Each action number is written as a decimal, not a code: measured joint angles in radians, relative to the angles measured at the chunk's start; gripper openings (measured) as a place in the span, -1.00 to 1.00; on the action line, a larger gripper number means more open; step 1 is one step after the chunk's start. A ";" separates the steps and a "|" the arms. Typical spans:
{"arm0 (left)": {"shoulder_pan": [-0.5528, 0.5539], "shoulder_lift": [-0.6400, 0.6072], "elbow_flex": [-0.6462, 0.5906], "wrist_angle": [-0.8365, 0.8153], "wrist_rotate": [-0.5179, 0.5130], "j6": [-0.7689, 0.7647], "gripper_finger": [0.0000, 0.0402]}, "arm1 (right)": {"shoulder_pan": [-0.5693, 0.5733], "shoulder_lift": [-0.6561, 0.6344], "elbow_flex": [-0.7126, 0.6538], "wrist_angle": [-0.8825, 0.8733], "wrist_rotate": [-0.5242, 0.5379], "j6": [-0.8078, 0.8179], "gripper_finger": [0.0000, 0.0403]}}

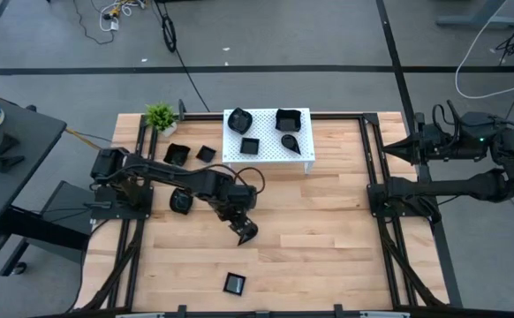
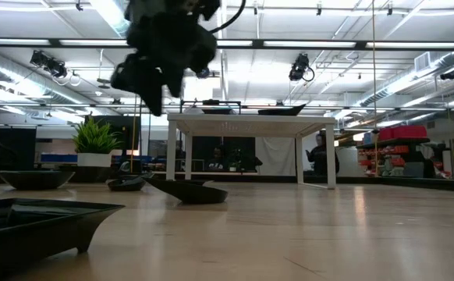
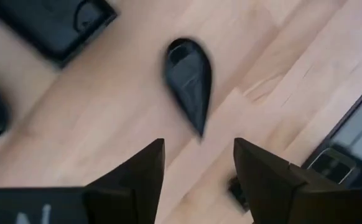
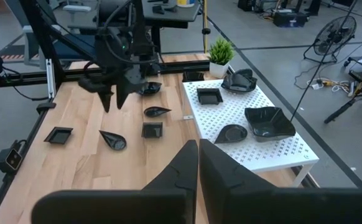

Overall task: Pick & Place Mini shaped plates
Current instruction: Stack the drop-shaped plate on top of the drop-shaped plate on the shelf

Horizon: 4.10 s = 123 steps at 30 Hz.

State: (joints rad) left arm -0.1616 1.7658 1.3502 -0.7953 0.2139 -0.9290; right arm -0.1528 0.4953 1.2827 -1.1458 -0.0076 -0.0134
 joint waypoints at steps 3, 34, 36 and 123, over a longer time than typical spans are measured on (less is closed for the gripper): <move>-0.014 0.019 -0.002 -0.001 -0.004 -0.043 -0.03 | 0.000 0.000 0.000 0.000 0.000 0.000 -0.90; -0.027 0.176 0.006 0.110 -0.010 -0.165 -0.04 | 0.000 0.000 0.000 0.000 0.000 0.000 -0.90; -0.027 0.178 0.004 0.095 -0.010 -0.161 -0.04 | 0.000 0.000 0.000 0.000 0.000 0.000 -0.90; 0.001 0.179 -0.137 0.320 0.049 -0.213 -0.04 | 0.000 0.000 0.000 0.000 0.000 0.000 -0.90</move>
State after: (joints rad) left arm -0.1606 1.9452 1.2137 -0.4750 0.2634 -1.1419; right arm -0.1528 0.4953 1.2827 -1.1454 -0.0077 -0.0132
